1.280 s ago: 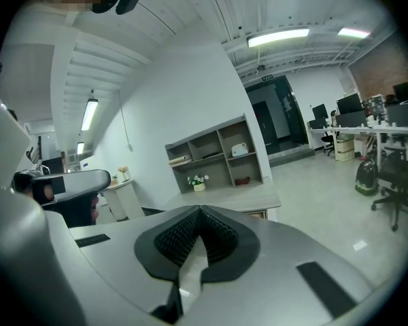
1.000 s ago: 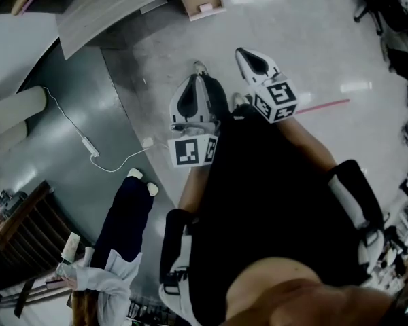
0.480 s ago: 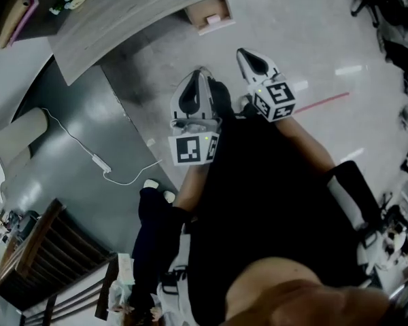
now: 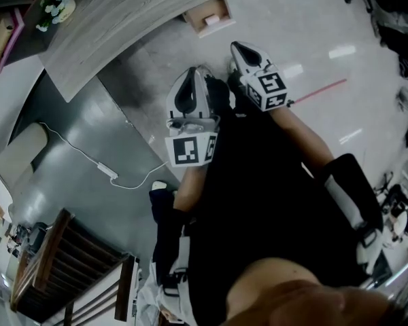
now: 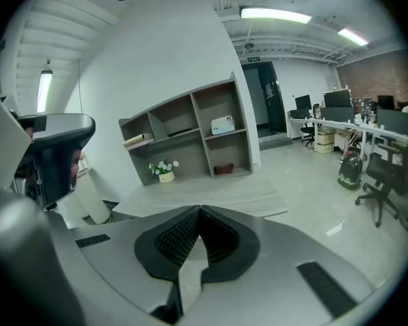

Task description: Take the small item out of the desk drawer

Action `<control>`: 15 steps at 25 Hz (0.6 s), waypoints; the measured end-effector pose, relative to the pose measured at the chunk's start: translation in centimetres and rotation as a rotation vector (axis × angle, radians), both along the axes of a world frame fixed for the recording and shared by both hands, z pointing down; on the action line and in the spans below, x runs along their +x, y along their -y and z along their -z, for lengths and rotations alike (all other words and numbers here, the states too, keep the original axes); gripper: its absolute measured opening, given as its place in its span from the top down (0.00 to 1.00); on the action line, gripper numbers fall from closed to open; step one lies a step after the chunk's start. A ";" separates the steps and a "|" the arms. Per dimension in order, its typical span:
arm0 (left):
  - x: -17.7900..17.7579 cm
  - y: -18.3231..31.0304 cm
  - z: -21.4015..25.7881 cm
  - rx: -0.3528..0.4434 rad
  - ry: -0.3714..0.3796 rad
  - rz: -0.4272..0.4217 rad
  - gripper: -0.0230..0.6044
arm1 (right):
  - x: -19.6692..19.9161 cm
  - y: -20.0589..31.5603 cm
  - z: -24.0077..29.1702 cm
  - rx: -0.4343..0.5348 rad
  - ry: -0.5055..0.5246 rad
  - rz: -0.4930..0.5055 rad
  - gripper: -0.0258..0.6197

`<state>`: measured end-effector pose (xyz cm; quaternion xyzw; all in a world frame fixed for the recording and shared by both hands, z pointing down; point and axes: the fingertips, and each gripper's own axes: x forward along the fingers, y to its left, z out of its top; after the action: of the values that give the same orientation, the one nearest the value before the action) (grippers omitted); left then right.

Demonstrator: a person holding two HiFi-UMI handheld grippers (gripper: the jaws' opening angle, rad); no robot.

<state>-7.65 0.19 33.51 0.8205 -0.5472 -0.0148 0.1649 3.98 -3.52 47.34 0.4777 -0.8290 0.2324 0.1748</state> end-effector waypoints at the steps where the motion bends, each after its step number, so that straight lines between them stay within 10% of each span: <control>1: -0.1 0.4 -0.2 -0.004 -0.001 0.003 0.97 | -0.2 0.6 -0.3 -0.003 0.001 -0.001 0.96; 15: 0.8 5.9 -0.7 -0.028 -0.029 0.113 0.97 | 0.2 7.2 -9.4 -0.146 -0.055 0.051 0.96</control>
<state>-6.86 -5.71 34.24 0.7857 -0.5902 -0.0284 0.1833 4.19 -10.70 56.76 0.4488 -0.8164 0.2746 0.2379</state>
